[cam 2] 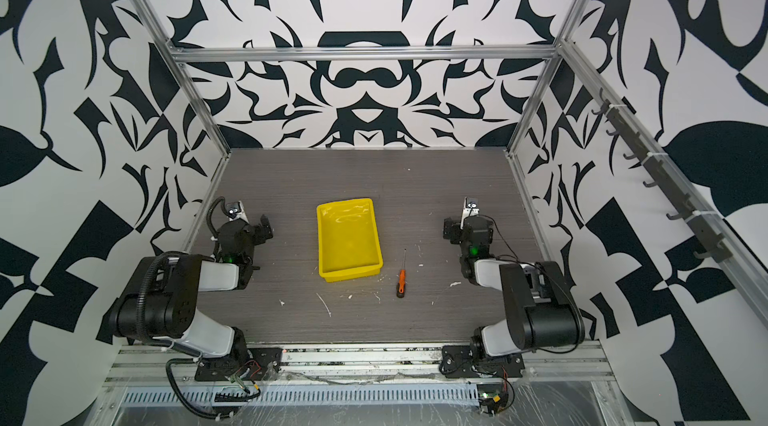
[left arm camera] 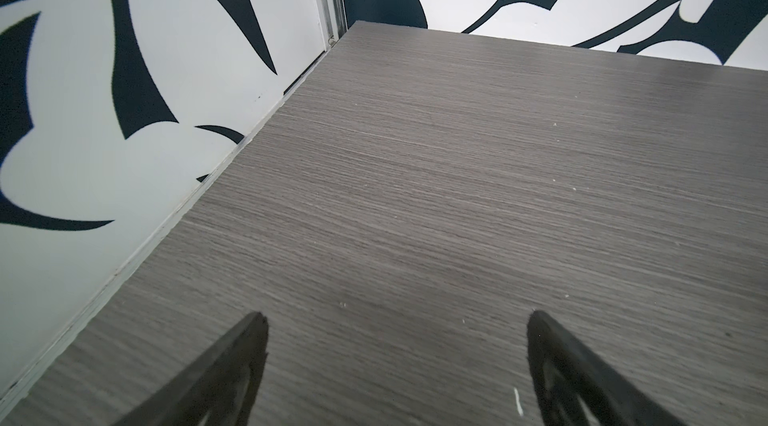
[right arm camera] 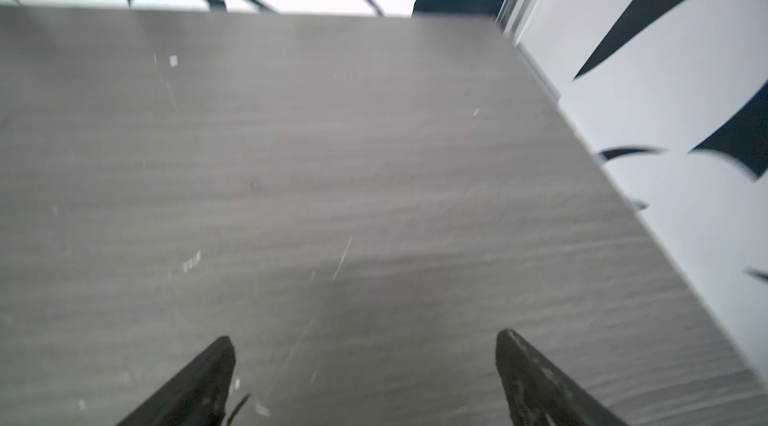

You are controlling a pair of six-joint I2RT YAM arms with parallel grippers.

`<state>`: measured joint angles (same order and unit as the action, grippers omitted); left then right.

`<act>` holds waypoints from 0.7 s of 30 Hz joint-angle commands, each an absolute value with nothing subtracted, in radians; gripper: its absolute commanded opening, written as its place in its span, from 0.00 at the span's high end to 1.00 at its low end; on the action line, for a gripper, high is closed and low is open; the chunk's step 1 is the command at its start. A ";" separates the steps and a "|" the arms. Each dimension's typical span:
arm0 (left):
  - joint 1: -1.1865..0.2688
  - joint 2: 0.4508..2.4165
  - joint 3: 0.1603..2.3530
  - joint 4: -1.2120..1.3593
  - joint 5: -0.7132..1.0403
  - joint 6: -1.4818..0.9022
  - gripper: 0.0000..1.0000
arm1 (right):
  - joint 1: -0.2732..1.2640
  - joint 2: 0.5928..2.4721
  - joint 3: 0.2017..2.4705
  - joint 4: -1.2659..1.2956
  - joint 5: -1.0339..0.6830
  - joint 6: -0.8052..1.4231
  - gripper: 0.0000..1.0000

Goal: Put the screwdriver in the bin
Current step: 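Move the right gripper over the orange-handled screwdriver beside the yellow bin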

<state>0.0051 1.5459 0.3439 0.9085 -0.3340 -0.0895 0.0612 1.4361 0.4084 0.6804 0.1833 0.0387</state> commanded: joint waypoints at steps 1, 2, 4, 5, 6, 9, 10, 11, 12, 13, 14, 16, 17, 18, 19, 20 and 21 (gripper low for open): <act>0.003 1.555 0.361 0.939 -0.342 -0.104 0.01 | 0.066 1.411 0.416 0.667 0.203 0.043 0.00; 0.003 1.554 0.361 0.939 -0.343 -0.104 0.01 | 0.066 1.415 0.414 0.678 0.185 0.042 0.00; 0.003 1.555 0.360 0.939 -0.343 -0.104 0.01 | 0.066 1.416 0.414 0.680 0.156 0.035 0.00; 0.002 1.554 0.361 0.939 -0.343 -0.104 0.01 | 0.066 1.413 0.413 0.680 0.155 0.032 0.00; 0.003 1.554 0.361 0.939 -0.342 -0.104 0.01 | 0.066 1.412 0.406 0.686 0.154 0.032 0.00; 0.003 1.554 0.360 0.939 -0.343 -0.103 0.01 | 0.066 1.415 0.387 0.723 0.141 0.029 0.00; 0.003 1.555 0.360 0.939 -0.343 -0.103 0.01 | 0.065 1.416 0.387 0.724 0.139 0.027 0.00; 0.003 1.554 0.360 0.939 -0.342 -0.104 0.01 | 0.066 1.419 0.387 0.726 0.137 0.025 0.00; 0.003 1.554 0.360 0.939 -0.342 -0.103 0.01 | 0.065 1.423 0.390 0.726 0.134 0.024 0.00; 0.003 1.554 0.360 0.939 -0.343 -0.104 0.01 | 0.066 1.425 0.393 0.728 0.131 0.024 0.00; 0.003 1.554 0.361 0.939 -0.342 -0.104 0.01 | 0.065 1.424 0.398 0.719 0.127 0.024 0.00; 0.003 1.554 0.361 0.939 -0.343 -0.104 0.01 | 0.067 1.386 0.426 0.635 0.121 0.029 0.00; 0.003 1.555 0.360 0.939 -0.343 -0.104 0.01 | 0.073 1.358 0.452 0.570 0.135 0.033 0.00; 0.003 1.554 0.361 0.939 -0.342 -0.104 0.01 | 0.081 1.318 0.485 0.477 0.165 0.049 0.00; 0.003 1.554 0.361 0.939 -0.343 -0.104 0.01 | 0.084 1.278 0.518 0.381 0.183 0.077 0.00; 0.003 1.554 0.360 0.939 -0.342 -0.104 0.01 | 0.089 1.244 0.544 0.306 0.213 0.106 0.00; 0.003 1.554 0.361 0.939 -0.342 -0.104 0.01 | 0.102 1.198 0.571 0.219 0.258 0.143 0.00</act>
